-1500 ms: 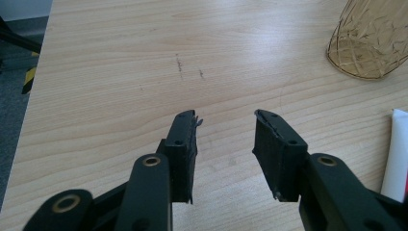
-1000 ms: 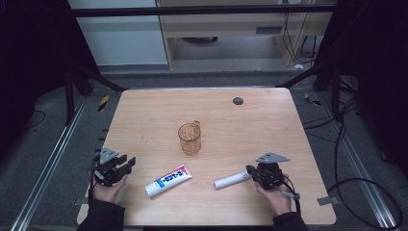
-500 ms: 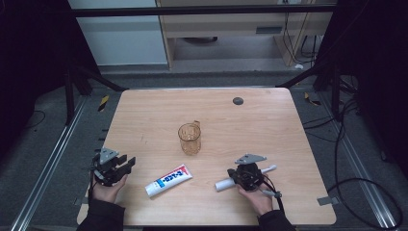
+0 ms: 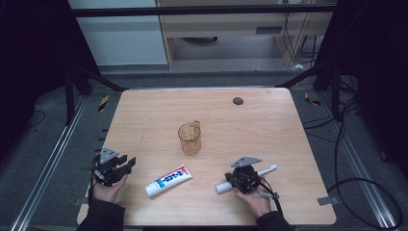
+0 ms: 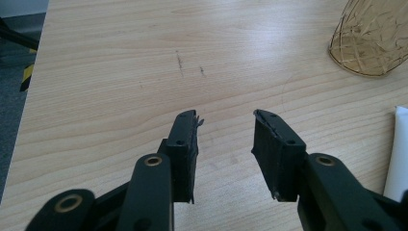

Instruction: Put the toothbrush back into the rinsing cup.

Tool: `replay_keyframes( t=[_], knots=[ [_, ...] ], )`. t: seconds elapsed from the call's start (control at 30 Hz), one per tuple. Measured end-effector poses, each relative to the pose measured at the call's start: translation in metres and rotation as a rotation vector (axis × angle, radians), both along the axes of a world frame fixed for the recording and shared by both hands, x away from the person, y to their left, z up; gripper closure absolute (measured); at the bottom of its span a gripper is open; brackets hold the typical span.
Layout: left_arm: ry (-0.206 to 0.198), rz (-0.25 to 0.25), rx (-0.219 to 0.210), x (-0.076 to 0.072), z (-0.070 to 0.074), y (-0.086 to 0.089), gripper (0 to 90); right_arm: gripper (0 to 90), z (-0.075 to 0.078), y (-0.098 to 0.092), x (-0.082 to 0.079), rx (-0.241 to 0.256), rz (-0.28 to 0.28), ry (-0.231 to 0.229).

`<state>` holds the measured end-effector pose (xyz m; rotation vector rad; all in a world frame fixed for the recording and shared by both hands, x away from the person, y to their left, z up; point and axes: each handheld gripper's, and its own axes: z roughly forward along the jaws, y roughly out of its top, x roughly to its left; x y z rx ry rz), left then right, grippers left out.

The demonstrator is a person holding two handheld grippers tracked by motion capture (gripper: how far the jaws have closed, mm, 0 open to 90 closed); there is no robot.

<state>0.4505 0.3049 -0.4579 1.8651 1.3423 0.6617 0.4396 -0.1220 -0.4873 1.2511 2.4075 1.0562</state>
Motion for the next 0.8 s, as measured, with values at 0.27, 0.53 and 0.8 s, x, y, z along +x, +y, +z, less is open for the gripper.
replay_keyframes(
  t=[0.27,0.53,0.8],
  knots=[
    [-0.001,0.002,-0.004,0.000,0.000,0.000,60.4,90.0,-0.001,-0.001,-0.005,-0.007,0.016,0.008],
    [-0.002,0.002,-0.005,0.000,0.000,0.000,60.4,89.9,0.001,-0.005,-0.012,-0.005,0.030,0.013],
    [-0.001,0.001,-0.006,-0.001,0.000,0.000,60.5,89.8,0.003,-0.011,-0.018,0.001,0.029,0.023]
  ],
)
